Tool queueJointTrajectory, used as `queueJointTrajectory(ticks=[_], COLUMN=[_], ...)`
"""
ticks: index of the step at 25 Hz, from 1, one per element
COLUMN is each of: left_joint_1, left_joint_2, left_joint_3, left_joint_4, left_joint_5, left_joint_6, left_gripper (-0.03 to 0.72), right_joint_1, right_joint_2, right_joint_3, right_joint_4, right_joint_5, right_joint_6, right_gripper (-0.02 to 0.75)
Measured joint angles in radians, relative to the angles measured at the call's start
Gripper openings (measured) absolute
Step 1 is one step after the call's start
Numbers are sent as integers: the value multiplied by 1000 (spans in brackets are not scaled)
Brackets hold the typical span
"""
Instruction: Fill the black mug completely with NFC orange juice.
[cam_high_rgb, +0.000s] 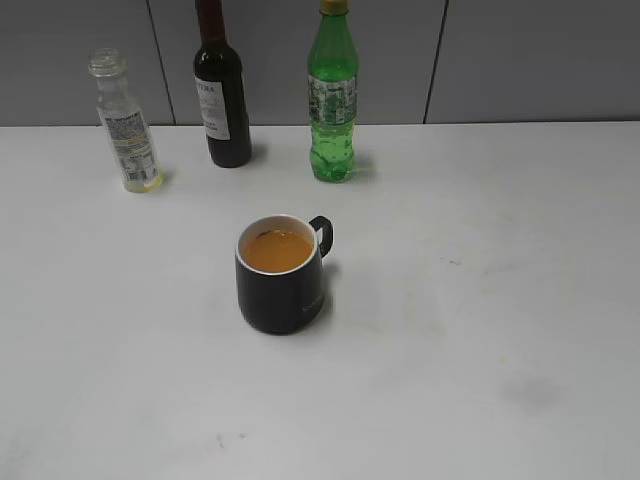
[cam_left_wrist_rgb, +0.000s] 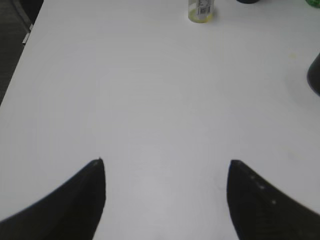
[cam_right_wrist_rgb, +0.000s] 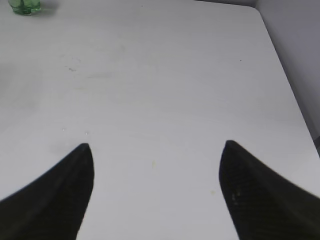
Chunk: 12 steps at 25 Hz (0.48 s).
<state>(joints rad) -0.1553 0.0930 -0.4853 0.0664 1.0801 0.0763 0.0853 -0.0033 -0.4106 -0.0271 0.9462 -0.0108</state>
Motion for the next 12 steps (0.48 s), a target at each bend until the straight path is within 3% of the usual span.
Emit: queueJointTrajectory(ticks=[12], left_joint_1=[13], left_joint_2=[-97], left_joint_3=[2], left_joint_4=[1], left_joint_5=[0], left_joint_6=[0], left_gripper=[578], right_joint_1=[0], right_joint_2=[0], right_joint_3=[0], right_joint_4=[11], right_joint_5=[0], right_joint_6=[1], right_gripper=[593])
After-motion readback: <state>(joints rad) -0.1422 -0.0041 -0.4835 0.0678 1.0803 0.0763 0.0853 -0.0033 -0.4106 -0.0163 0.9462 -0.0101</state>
